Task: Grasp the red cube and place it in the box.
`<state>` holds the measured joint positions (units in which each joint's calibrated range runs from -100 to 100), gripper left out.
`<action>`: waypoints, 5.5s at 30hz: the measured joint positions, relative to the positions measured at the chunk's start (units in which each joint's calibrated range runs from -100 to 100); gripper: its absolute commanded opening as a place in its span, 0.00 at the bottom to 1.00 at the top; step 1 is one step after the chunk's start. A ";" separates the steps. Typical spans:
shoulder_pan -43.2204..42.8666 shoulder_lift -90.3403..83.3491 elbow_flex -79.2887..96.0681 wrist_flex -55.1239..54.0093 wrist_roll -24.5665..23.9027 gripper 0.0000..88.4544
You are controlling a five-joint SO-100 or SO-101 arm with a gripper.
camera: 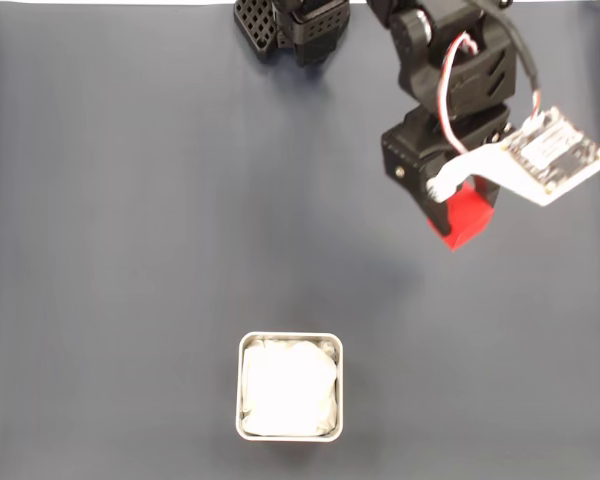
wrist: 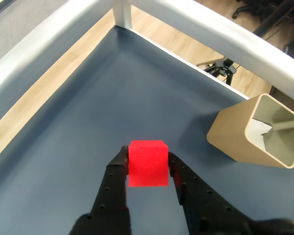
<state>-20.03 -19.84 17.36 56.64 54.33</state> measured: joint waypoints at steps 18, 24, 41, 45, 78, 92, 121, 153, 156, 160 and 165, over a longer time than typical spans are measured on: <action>10.31 5.82 -9.58 0.00 -1.12 0.05; 13.20 8.08 -12.93 0.00 -1.12 0.05; 18.62 19.71 -24.59 -1.99 -1.27 0.05; 19.73 22.67 -27.67 -1.99 -1.37 0.05; 23.59 30.66 -30.74 -7.96 -2.98 0.05; 23.59 30.66 -26.94 -13.21 -3.42 0.05; 23.52 28.40 -22.78 -19.73 -4.93 0.06; 24.18 22.49 -14.83 -24.34 -3.91 0.25; 24.33 22.23 -14.83 -24.66 -3.91 0.43; 24.41 21.62 -14.47 -24.74 -3.76 0.48; 24.41 21.36 -13.47 -24.74 -3.61 0.50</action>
<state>4.38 1.52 3.89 31.90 50.72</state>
